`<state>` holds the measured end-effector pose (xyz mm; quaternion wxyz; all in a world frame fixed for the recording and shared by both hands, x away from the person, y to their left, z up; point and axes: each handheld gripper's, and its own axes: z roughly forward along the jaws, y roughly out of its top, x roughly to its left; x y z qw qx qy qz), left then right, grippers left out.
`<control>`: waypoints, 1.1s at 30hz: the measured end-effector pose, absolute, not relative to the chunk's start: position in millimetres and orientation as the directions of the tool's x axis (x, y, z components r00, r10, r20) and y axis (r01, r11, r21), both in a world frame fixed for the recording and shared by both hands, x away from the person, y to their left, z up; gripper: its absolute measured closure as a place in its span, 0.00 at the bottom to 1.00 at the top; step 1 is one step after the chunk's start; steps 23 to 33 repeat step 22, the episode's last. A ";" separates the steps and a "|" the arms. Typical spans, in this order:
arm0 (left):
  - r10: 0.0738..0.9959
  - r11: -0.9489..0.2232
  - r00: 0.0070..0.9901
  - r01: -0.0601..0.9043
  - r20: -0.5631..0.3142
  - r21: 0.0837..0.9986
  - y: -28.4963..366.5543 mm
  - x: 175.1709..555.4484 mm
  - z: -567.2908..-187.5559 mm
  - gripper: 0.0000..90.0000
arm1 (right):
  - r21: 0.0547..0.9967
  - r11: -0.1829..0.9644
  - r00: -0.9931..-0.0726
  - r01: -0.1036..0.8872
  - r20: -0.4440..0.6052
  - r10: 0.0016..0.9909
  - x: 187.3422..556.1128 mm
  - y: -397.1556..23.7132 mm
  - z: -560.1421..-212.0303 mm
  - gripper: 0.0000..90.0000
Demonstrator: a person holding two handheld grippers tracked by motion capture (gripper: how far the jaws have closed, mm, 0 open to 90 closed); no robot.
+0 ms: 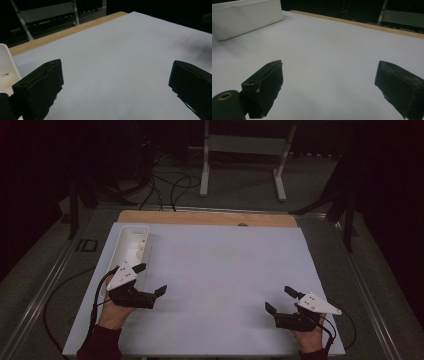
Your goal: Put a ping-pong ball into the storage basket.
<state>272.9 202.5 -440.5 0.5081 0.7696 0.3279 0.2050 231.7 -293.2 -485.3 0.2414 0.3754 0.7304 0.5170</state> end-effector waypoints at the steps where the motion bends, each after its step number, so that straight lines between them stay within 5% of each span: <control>1: 0.711 -0.266 0.702 0.295 -0.019 0.918 202.8 272.5 -442.7 0.00 | 0.937 0.183 -0.602 0.299 0.036 0.798 231.7 -293.3 -485.2 0.09; 33: 0.719 -0.237 0.694 0.307 -0.046 0.922 206.4 267.2 -466.1 0.00 | 0.941 0.178 -0.606 0.290 0.036 0.795 231.6 -294.9 -483.1 0.09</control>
